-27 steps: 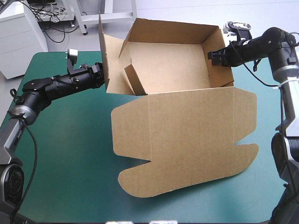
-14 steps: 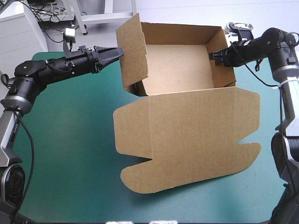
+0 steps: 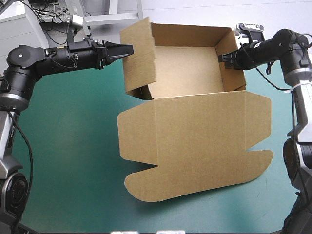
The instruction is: Fold the box
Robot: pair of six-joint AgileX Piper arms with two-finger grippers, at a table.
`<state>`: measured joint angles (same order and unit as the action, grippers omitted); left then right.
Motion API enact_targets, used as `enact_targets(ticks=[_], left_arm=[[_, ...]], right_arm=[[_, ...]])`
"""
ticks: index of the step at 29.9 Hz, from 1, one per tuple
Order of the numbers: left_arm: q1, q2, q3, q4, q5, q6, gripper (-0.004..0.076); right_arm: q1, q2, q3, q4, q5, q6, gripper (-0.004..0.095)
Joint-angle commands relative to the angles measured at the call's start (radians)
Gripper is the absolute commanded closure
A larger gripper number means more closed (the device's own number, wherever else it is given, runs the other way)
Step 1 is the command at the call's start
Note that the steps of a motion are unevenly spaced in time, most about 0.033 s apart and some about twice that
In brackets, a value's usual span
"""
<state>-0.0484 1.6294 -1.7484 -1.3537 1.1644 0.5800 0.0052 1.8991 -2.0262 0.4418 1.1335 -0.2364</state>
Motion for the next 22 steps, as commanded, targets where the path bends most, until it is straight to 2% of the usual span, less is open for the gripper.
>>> enact_targets(ticks=[1,7,15,22], left_arm=[[-0.005,-0.045,-0.095,-0.033,0.008,-0.049,0.0322],[-0.005,-0.045,-0.204,0.104,0.044,-0.133,0.0322],[-0.008,-0.050,-0.364,0.165,0.072,-0.200,0.0325],[-0.103,-0.048,-0.415,0.597,0.088,-0.335,0.0325]], right_arm=[[-0.001,-0.056,-0.024,0.050,-0.044,0.013,0.0916],[-0.001,-0.056,-0.024,0.039,-0.044,0.021,0.0916],[-0.001,-0.056,-0.024,0.002,-0.040,0.039,0.0916],[-0.001,-0.056,-0.024,-0.047,-0.053,0.087,0.0916]])
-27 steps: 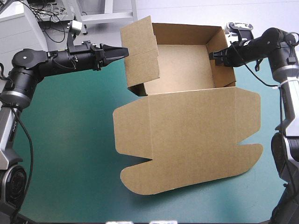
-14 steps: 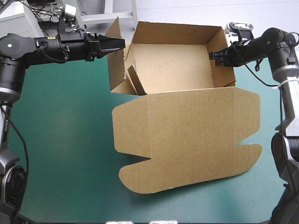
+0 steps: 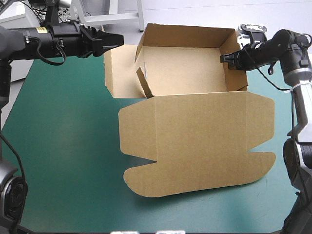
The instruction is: Fold the box
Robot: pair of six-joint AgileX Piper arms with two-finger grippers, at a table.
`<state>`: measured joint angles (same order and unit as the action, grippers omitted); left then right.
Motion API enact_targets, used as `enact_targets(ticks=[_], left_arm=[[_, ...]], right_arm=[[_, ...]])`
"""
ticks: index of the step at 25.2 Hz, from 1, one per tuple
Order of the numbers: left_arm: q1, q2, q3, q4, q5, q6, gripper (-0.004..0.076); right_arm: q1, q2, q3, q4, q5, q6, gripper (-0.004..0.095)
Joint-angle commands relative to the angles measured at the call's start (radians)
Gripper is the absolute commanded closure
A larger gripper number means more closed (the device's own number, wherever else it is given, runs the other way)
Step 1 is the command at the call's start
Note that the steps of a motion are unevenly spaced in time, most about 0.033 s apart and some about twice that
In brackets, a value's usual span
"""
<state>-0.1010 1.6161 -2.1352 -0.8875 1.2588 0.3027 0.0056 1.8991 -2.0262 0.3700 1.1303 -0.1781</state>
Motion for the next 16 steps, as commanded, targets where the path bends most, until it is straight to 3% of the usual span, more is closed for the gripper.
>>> enact_targets(ticks=[1,12,16], left_arm=[[-0.080,-0.034,-0.028,0.206,-0.012,-0.077,0.0326],[-0.418,0.043,-0.030,0.888,-0.052,-0.254,0.0327],[-0.499,0.045,-0.030,1.008,-0.084,-0.270,0.0327]], right_arm=[[-0.002,-0.056,-0.024,0.023,-0.049,0.039,0.0916],[-0.002,-0.056,-0.024,0.025,-0.038,0.053,0.0915],[-0.002,-0.056,-0.024,0.024,-0.042,0.053,0.0915]])
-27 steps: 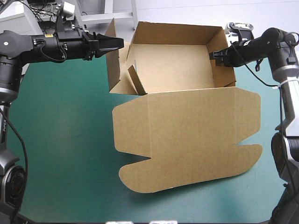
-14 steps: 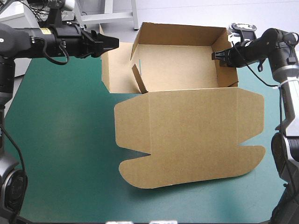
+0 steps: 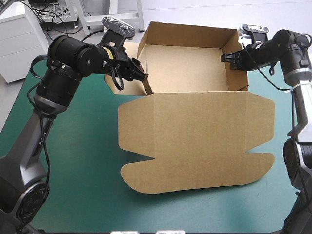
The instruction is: Fold the box
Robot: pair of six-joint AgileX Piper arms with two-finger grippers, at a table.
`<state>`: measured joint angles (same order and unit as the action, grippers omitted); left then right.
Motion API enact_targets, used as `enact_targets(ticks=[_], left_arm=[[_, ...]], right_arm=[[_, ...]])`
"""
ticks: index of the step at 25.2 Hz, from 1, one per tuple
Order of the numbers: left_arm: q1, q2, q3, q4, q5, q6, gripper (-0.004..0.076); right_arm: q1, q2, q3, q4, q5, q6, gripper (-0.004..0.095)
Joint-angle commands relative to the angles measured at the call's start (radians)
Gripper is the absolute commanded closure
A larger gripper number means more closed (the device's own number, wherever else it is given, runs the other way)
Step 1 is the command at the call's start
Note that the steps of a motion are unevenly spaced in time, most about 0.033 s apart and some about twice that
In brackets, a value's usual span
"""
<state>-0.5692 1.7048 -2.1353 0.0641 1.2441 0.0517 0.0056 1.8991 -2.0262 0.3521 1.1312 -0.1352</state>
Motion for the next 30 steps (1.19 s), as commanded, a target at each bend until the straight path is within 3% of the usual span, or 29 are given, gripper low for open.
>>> enact_targets(ticks=[1,8,11,14,30], left_arm=[[-0.037,-0.045,-0.030,0.071,-0.070,-0.022,0.0327],[-0.042,-0.113,-0.185,0.115,-0.121,-0.040,0.0327],[-0.042,-0.126,-0.205,0.302,-0.020,-0.081,0.0327],[-0.005,-0.126,-0.205,0.278,0.028,-0.081,0.0327],[0.449,-0.198,-0.160,0.059,0.030,-0.052,0.0327]], right_arm=[[-0.002,-0.056,-0.024,0.039,-0.041,0.010,0.0915],[-0.002,-0.056,-0.024,0.008,-0.006,-0.001,0.0915],[-0.002,-0.060,-0.024,0.008,0.001,-0.003,0.0916],[-0.002,-0.067,-0.024,0.010,0.001,-0.003,0.0916],[-0.002,-0.103,-0.024,0.022,0.030,-0.013,0.0916]])
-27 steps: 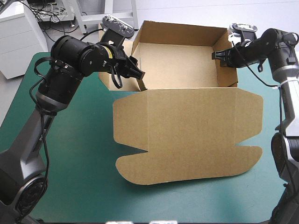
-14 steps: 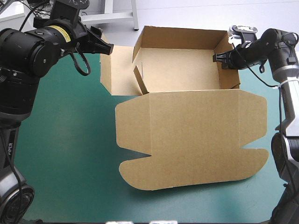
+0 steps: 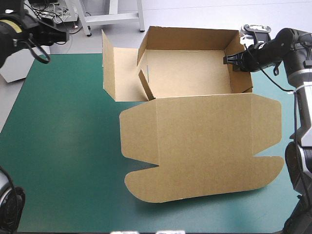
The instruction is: Fold the box
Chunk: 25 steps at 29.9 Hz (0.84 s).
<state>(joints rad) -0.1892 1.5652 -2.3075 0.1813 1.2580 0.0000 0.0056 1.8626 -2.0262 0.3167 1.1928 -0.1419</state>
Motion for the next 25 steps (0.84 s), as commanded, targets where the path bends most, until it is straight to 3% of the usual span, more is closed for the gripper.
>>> enact_targets(ticks=[1,10,15,18,25], left_arm=[[0.106,-0.071,0.036,-0.107,0.002,0.022,0.0327],[0.416,-0.144,0.434,-0.380,-0.103,0.183,0.0327],[0.604,-0.148,0.660,-0.867,-0.158,0.392,0.0327],[0.659,-0.146,0.765,-1.066,-0.184,0.499,0.0327],[0.684,-0.114,0.948,-1.255,-0.203,0.641,0.0327]], right_arm=[[-0.002,-0.066,-0.024,0.067,-0.031,-0.009,0.0916],[-0.004,-0.091,-0.024,0.106,-0.028,-0.033,0.0916],[-0.004,-0.114,-0.024,0.107,-0.021,-0.040,0.0916],[-0.004,-0.124,-0.024,0.107,-0.014,-0.040,0.0916],[-0.004,-0.129,-0.024,0.116,-0.014,-0.041,0.0916]])
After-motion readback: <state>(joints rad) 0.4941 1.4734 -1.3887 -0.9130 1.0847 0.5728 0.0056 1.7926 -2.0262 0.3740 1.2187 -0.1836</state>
